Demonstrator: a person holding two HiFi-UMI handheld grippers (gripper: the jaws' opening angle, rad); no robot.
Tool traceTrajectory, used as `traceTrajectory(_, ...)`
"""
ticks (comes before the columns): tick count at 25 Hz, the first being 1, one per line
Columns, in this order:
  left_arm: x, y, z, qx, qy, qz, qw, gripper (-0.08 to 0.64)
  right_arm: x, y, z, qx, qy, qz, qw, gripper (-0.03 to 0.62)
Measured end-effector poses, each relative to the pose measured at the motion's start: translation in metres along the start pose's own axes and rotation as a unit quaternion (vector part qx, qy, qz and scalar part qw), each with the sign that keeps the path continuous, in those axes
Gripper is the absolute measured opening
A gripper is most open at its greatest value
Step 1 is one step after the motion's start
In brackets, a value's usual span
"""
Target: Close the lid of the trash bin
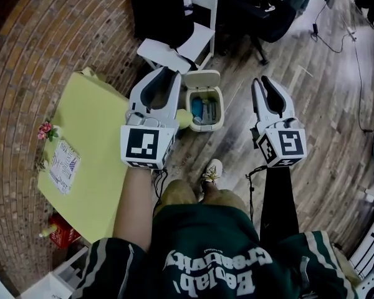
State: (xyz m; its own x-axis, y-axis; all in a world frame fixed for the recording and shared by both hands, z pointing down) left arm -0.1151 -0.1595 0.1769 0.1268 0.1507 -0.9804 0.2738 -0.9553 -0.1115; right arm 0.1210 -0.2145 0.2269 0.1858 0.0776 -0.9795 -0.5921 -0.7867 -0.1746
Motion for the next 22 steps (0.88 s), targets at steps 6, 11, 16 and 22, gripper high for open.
traceTrajectory(6,-0.007,0.002,-0.003,-0.002,0.003,0.004,1.0000,0.095,-0.017,0.000,0.005,0.009,0.009,0.004,1.000,0.089)
traceTrajectory(11,-0.022,0.005,-0.003,-0.011,-0.006,0.008,0.9999,0.094,-0.033,0.003,0.014,0.012,0.014,0.004,1.000,0.089)
traceTrajectory(16,-0.035,0.010,-0.001,-0.024,-0.017,0.004,0.9996,0.092,-0.049,0.004,0.020,0.000,0.018,0.015,1.000,0.089)
traceTrajectory(22,-0.055,0.017,0.022,-0.044,-0.031,0.003,0.9985,0.094,-0.058,0.022,0.031,-0.023,0.008,0.018,1.000,0.089)
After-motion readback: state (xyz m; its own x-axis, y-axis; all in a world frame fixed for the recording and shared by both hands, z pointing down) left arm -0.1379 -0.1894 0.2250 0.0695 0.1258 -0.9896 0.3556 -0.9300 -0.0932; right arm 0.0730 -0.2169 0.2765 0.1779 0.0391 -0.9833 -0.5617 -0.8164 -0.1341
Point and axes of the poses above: the fingertips, and each gripper's own axes: y forward along the fingers, z to its left, x out of its top, the point moved 6 cm from there along -y, backward along the fingers, and after that the axes turned 14 degrees about -z, right-handed, at the moved point
